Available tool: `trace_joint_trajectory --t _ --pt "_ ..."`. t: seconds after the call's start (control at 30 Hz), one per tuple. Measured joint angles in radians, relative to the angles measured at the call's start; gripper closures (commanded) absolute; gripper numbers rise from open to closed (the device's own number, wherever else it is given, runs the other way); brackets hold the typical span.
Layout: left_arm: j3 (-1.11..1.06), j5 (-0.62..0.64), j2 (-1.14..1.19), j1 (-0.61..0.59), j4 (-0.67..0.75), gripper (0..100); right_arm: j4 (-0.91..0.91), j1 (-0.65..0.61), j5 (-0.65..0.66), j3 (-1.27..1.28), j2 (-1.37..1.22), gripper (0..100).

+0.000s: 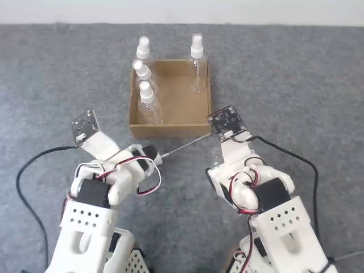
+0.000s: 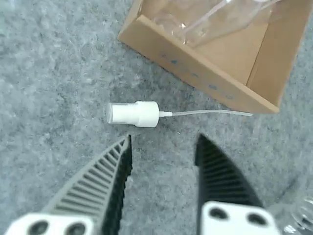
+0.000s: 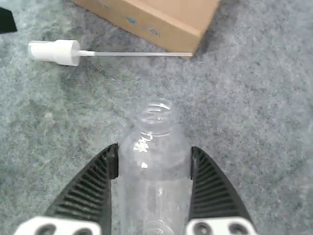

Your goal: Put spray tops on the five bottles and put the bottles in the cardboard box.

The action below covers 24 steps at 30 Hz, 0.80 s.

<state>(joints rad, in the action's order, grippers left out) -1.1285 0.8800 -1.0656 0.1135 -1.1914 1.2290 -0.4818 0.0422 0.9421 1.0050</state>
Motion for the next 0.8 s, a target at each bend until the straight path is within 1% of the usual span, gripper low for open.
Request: trace_joint_trajectory --t 0.13,0.5,0.53,0.63,0.7,0.8 --pt "0.003 0.005 0.002 0.0 0.0 85 0.0 0.02 0.0 0.0 0.0 97.2" --pt "0.051 0.008 0.009 -0.006 -0.003 85 0.0 0.015 0.0 0.0 0.0 97.2" --pt "0.068 0.008 0.02 -0.018 -0.009 86 0.0 0.015 0.0 0.0 0.0 97.2" --pt "0.155 0.008 0.084 -0.055 -0.041 92 0.0 0.015 0.0 0.0 0.0 97.2" --pt "0.232 0.012 0.155 -0.058 -0.087 95 0.0 0.015 0.0 0.0 0.0 97.2" --pt "0.342 0.041 0.279 -0.058 -0.152 94 0.0 0.015 0.0 0.0 0.0 97.2"
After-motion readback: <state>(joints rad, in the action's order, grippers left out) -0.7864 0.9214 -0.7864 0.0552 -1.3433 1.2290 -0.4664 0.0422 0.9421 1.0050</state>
